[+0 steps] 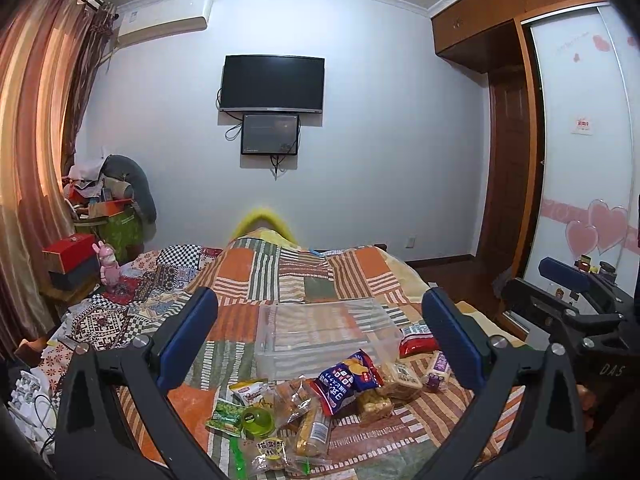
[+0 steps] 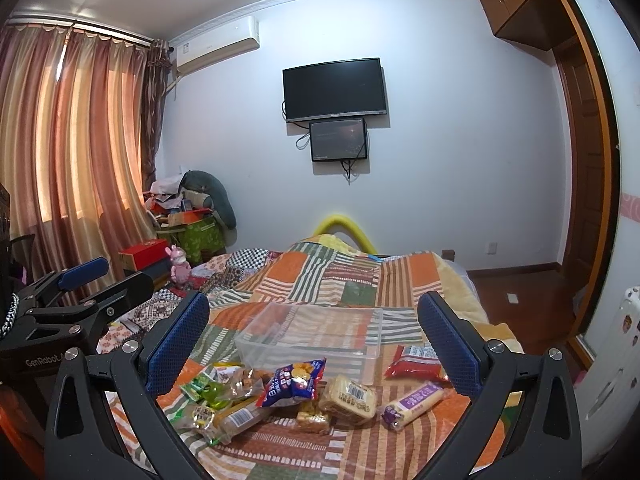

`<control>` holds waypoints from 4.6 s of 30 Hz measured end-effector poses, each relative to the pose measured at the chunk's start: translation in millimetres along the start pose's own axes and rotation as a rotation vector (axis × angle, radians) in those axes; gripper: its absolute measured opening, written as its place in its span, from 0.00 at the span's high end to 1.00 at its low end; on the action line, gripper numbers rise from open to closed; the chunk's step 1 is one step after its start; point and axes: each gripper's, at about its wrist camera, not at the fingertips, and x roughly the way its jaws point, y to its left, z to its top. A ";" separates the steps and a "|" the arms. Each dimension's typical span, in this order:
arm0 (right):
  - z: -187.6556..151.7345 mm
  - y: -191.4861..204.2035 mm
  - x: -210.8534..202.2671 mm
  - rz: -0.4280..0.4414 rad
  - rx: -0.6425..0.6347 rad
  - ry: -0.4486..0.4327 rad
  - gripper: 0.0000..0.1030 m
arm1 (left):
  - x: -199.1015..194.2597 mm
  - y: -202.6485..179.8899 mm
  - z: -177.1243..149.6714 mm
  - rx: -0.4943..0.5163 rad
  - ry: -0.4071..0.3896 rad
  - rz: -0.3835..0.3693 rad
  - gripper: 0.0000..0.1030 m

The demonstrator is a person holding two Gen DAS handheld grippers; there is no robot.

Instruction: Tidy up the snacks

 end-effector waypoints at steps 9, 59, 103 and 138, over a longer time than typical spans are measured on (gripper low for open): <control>1.1 0.6 1.1 0.012 -0.001 0.002 0.00 | 0.4 -1.1 0.4 0.001 -0.006 0.009 0.00; -61.0 -42.3 123.4 0.092 0.100 0.410 0.38 | 150.5 53.2 -82.2 0.059 0.408 -0.022 0.35; -110.7 -1.3 218.2 0.221 0.025 0.643 0.45 | 225.9 55.2 -162.4 -0.073 0.687 -0.125 0.44; -25.5 -61.4 208.3 0.066 0.103 0.348 0.58 | 245.6 45.4 -48.5 -0.026 0.443 -0.062 0.49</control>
